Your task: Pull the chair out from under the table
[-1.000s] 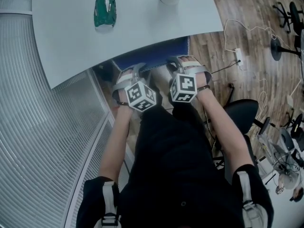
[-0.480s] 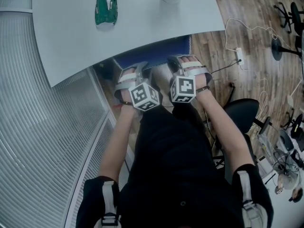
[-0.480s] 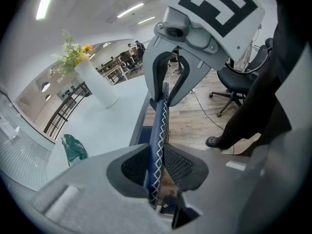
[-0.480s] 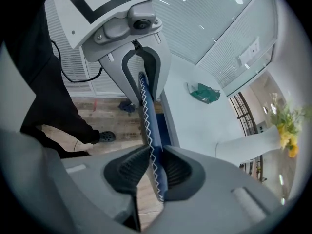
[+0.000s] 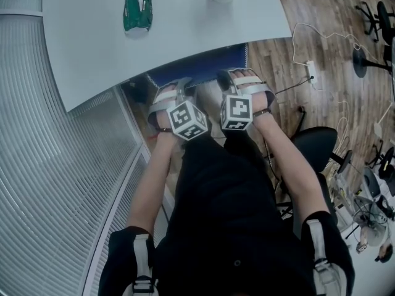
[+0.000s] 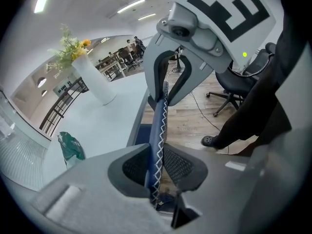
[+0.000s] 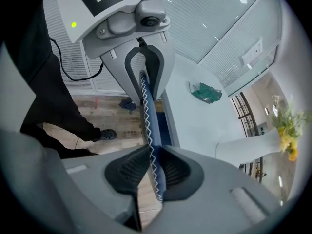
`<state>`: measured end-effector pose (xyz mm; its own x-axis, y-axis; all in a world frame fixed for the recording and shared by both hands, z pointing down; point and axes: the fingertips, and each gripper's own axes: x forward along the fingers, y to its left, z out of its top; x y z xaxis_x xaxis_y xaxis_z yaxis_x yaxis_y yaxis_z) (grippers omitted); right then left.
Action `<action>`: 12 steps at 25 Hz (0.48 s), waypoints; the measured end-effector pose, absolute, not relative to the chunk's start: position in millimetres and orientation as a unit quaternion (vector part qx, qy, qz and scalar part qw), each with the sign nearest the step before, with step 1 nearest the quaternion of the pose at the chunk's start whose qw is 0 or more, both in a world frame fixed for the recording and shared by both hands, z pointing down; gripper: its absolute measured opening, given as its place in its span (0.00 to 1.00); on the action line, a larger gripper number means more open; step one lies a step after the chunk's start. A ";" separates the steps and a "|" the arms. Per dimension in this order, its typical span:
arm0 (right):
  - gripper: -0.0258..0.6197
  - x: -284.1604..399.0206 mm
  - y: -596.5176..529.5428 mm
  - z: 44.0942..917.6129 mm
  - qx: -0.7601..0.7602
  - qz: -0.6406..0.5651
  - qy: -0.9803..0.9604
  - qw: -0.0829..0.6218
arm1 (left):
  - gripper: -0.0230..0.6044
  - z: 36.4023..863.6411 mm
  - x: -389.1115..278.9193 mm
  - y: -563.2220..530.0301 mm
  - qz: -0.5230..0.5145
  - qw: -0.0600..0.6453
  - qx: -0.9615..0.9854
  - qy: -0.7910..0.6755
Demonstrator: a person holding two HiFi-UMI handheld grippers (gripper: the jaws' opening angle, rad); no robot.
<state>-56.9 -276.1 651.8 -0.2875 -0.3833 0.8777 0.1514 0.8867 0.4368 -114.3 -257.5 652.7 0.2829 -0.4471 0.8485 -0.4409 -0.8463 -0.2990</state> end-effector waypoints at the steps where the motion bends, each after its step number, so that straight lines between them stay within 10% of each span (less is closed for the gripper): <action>1: 0.16 -57.3 -276.4 651.8 0.075 -0.223 -0.770 0.593 | 0.18 652.3 -114.8 -258.1 -0.530 0.000 -0.801 0.278; 12: 0.16 -56.0 -261.6 643.9 0.073 -0.201 -0.781 0.586 | 0.18 643.2 -113.9 -246.1 -0.522 -0.010 -0.806 0.280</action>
